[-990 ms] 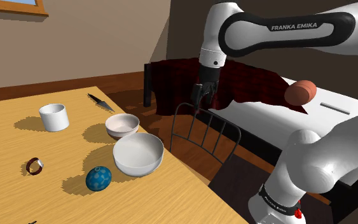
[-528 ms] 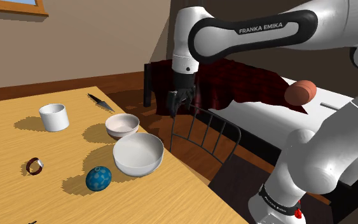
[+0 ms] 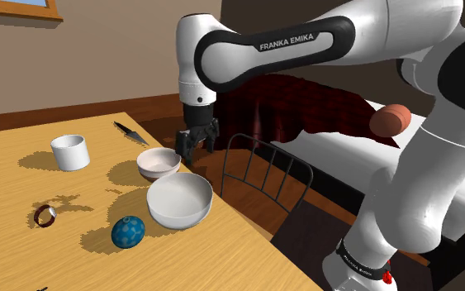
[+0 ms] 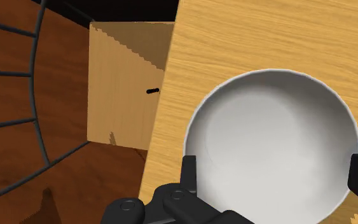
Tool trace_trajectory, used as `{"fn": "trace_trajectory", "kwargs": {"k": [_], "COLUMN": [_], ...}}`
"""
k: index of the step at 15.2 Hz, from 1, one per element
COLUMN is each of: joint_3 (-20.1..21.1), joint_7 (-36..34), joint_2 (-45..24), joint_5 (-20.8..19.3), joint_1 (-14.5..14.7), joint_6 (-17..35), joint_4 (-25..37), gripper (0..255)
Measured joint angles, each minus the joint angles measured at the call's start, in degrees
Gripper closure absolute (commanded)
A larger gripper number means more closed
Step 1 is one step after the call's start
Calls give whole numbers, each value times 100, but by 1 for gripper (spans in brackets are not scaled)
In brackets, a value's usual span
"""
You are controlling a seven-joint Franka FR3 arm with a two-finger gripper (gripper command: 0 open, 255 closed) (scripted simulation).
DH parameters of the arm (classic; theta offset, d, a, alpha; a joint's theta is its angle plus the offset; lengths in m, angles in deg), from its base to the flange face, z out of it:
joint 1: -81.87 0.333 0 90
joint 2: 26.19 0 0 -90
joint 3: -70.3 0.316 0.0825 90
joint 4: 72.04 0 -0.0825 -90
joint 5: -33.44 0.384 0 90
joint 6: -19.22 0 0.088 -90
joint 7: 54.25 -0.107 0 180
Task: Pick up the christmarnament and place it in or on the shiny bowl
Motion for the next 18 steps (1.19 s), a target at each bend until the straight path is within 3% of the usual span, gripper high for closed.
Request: {"fn": "trace_trajectory", "kwargs": {"k": [8,18], "joint_3": [362,509], "joint_7": [-442,-733], "joint_2": [-1647,-3923], "joint_5": [-332,-820], "joint_1": [486,1355], "joint_6": [-258,-1155], "joint_4": [1643,4502], "gripper": [0,0]}}
